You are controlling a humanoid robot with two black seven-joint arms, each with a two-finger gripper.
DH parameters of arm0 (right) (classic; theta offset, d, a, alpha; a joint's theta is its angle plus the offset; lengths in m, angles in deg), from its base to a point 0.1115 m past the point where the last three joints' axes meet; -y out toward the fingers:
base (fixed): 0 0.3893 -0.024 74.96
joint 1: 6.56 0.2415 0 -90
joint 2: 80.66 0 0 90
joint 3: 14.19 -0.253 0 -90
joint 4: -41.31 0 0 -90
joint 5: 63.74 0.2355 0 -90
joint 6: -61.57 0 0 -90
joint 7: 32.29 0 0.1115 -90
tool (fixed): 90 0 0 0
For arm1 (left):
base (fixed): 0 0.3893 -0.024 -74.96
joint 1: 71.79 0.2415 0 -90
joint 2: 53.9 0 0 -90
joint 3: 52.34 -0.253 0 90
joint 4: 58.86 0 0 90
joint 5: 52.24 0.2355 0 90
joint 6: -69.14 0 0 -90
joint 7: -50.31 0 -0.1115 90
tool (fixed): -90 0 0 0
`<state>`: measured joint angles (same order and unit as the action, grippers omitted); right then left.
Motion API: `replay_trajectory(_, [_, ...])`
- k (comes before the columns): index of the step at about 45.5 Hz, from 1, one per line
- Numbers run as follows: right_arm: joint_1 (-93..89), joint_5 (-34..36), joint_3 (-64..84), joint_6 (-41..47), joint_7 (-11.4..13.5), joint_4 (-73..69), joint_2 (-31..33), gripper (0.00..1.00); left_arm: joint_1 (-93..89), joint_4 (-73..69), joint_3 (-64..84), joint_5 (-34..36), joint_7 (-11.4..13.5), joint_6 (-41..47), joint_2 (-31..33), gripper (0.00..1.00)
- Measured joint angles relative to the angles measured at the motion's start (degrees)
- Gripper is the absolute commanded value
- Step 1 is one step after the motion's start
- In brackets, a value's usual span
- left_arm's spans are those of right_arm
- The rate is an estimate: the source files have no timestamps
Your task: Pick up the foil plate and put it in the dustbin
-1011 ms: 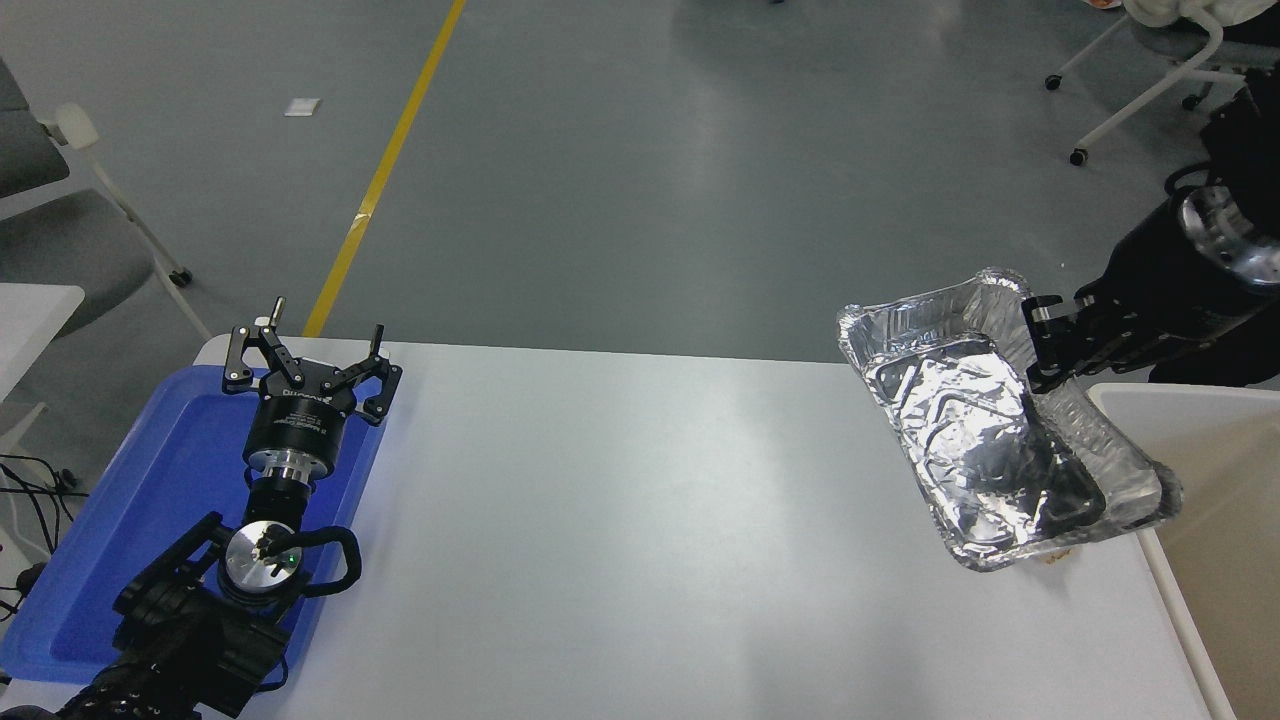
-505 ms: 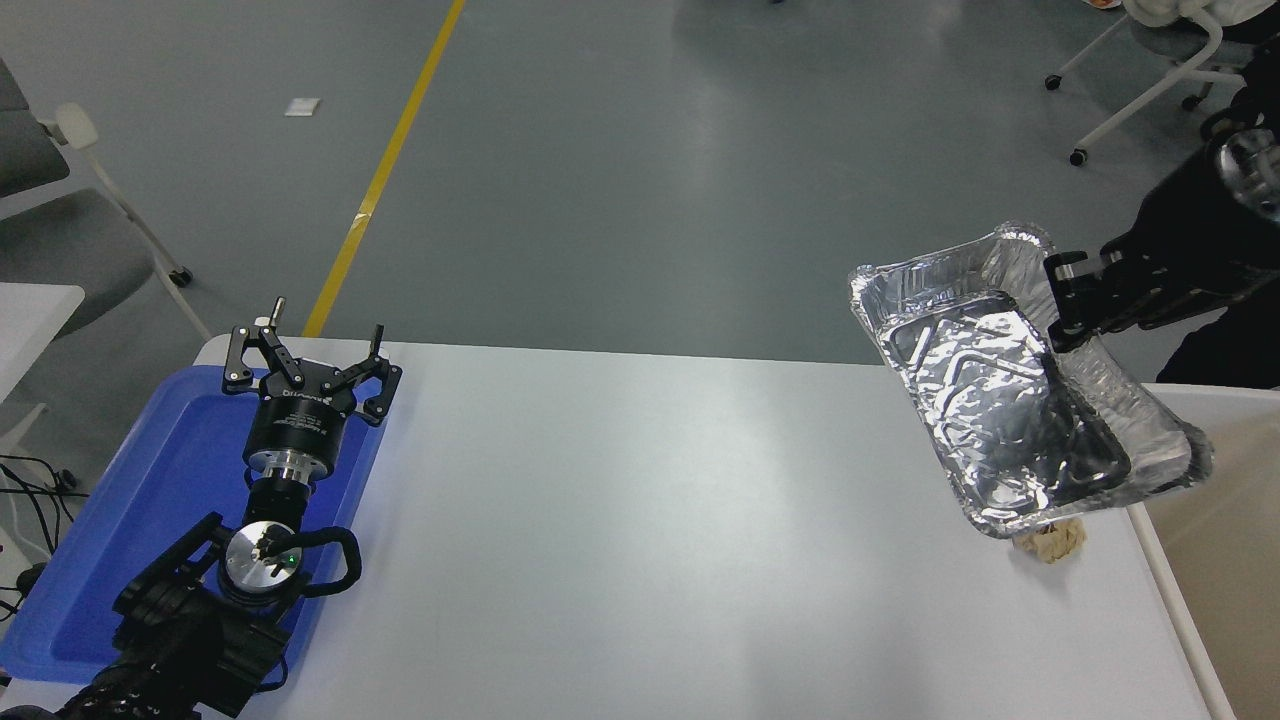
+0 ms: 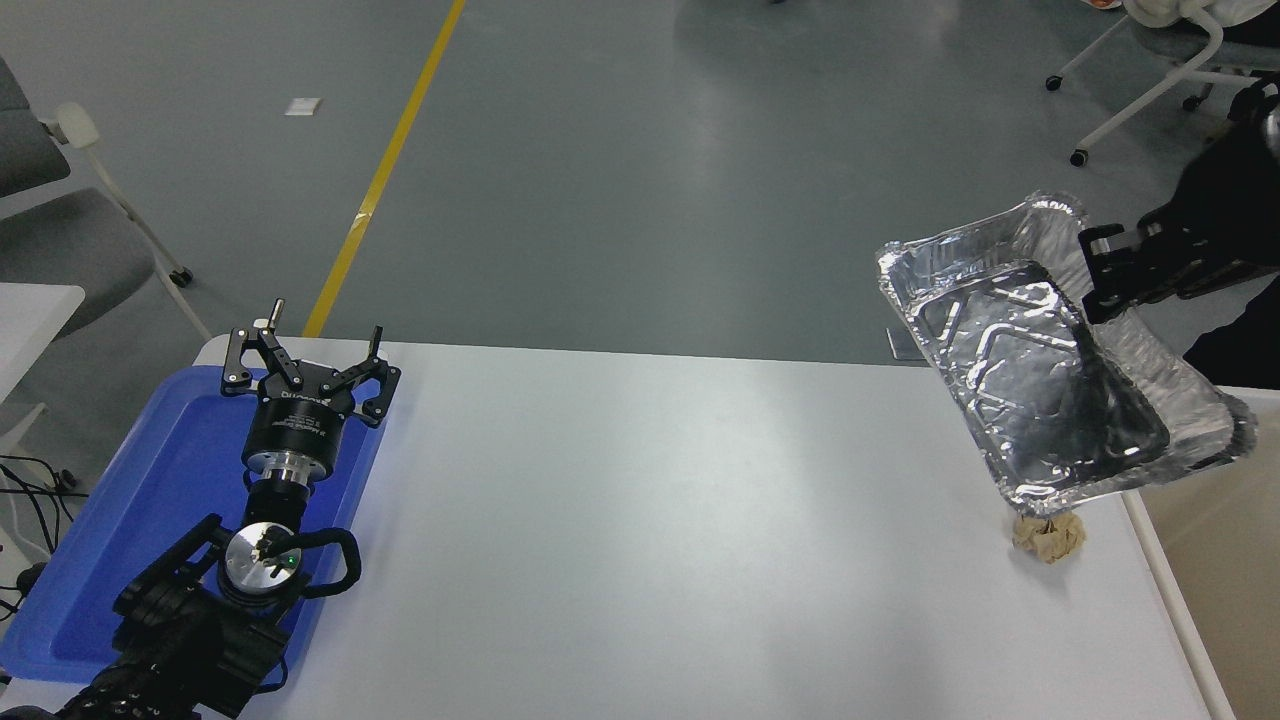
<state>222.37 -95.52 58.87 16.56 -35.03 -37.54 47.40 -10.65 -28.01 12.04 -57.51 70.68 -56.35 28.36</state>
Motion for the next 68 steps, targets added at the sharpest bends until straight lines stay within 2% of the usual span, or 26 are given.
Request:
replay_trajectory(11, [-5.16, -11.23, -2.03, 0.0, -0.12, 6.08, 9.23, 0.0, -0.01, 0.0, 0.02, -0.01, 0.06, 0.0, 0.0, 1.0])
replay_trajectory(21, [-17.74, -20.99, -10.7, 0.01, -0.28, 16.24, 17.51, 0.0, 0.01, -0.01, 0.04, -0.02, 0.08, -0.01, -0.01, 1.0])
replay_trajectory(26, [-25.67, -23.53, -16.07, -0.82, -0.35, 20.77, 19.73, 0.0, 0.02, 0.0, 0.04, -0.01, 0.06, -0.01, 0.0, 1.0])
replay_trajectory(33, [-37.61, -26.19, -21.69, -6.76, -0.38, 25.73, 21.22, 0.0, -0.01, 0.0, 0.04, -0.01, 0.07, -0.02, 0.0, 1.0])
replay_trajectory(52, [-64.69, -28.3, -26.17, -27.45, -0.62, 38.84, 15.68, 0.0, -0.02, 0.0, 0.04, 0.0, 0.05, -0.02, 0.0, 1.0])
replay_trajectory(68, [-78.04, -27.66, -27.01, -34.61, -1.0, 51.96, 7.95, 0.0, -0.06, 0.0, 0.04, -0.01, 0.01, -0.01, 0.0, 1.0])
